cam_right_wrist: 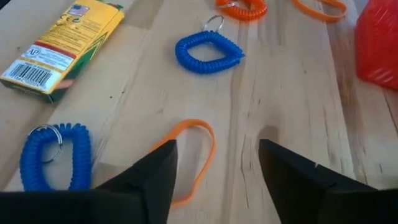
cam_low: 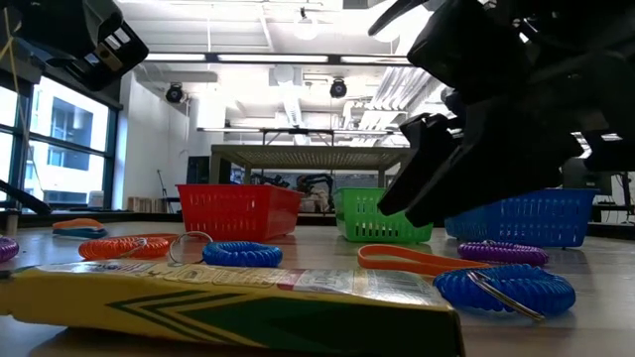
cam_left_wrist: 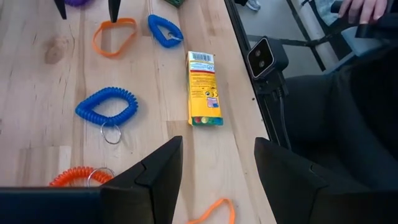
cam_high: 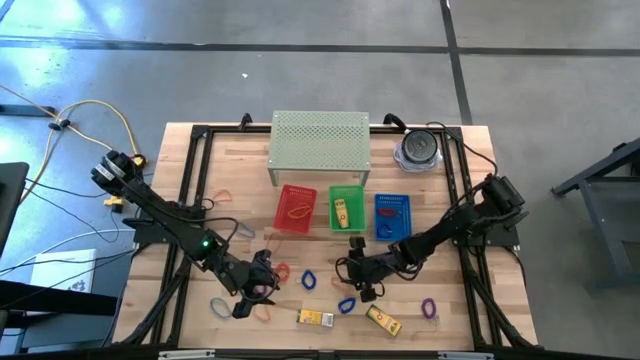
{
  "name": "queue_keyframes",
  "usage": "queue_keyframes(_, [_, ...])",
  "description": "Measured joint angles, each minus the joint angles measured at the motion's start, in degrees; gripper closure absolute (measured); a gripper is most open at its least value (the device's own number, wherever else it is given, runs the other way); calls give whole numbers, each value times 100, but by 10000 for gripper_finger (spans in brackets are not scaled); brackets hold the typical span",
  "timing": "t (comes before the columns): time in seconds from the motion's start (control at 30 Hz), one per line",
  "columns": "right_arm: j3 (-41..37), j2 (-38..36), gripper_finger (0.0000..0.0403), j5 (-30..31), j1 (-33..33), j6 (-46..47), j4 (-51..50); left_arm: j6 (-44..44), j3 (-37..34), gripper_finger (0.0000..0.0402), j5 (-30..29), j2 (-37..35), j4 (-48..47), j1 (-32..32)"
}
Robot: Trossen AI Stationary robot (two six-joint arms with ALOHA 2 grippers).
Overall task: Pick & Place Office Desk Supplies
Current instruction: Put the orange rubber band into the red bin
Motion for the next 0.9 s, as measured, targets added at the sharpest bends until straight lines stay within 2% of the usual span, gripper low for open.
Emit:
queue_keyframes(0.33, [0,6,182,8,0,-12,-119,2,0,209,4,0,0,0])
queue_keyframes(0.73, [27,364,182,163,11,-29,200,4,0,209,11,-4,-14,-2])
queue_keyframes(0.9, [68,584,182,16,-2,6,290,4,0,209,13,-4,-14,-2])
